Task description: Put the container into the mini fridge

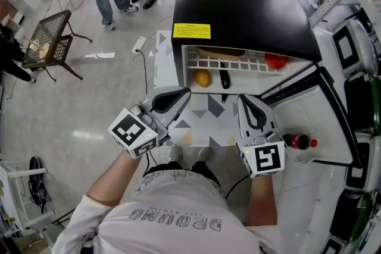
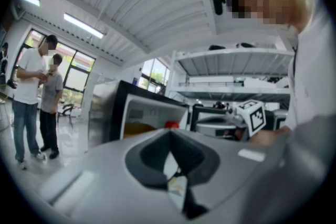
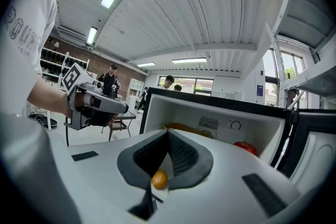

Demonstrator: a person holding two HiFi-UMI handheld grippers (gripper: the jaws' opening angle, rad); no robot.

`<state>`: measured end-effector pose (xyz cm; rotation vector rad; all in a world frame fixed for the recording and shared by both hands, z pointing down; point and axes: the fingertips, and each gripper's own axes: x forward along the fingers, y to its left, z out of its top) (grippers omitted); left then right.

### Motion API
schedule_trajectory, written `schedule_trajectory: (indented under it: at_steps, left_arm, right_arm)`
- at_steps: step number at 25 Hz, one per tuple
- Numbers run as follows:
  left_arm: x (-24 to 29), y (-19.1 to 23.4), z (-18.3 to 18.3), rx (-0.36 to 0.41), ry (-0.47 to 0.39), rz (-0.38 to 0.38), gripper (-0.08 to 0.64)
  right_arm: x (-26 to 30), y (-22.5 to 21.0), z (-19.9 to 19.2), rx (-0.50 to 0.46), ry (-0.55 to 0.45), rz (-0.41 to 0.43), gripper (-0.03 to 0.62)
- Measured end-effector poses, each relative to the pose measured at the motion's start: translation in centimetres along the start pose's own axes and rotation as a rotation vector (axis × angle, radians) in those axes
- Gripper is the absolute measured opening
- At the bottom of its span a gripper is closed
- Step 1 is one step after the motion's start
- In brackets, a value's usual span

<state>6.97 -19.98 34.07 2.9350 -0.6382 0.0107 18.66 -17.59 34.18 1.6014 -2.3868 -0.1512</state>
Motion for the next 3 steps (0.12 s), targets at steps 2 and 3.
schedule_trajectory:
  at_steps: [2,3]
  left_arm:
    - [0.15,0.09,-0.01,-0.001,-0.001,0.001,0.006]
    - [0.22,0.13,-0.02,-0.001,-0.001,0.002,0.006]
  right_arm:
    - [0.1,-0.15,0.0,0.0,0.0,-0.001,0.002]
    - [0.15,-0.23,0.0,0.0,0.0,-0.001,0.002]
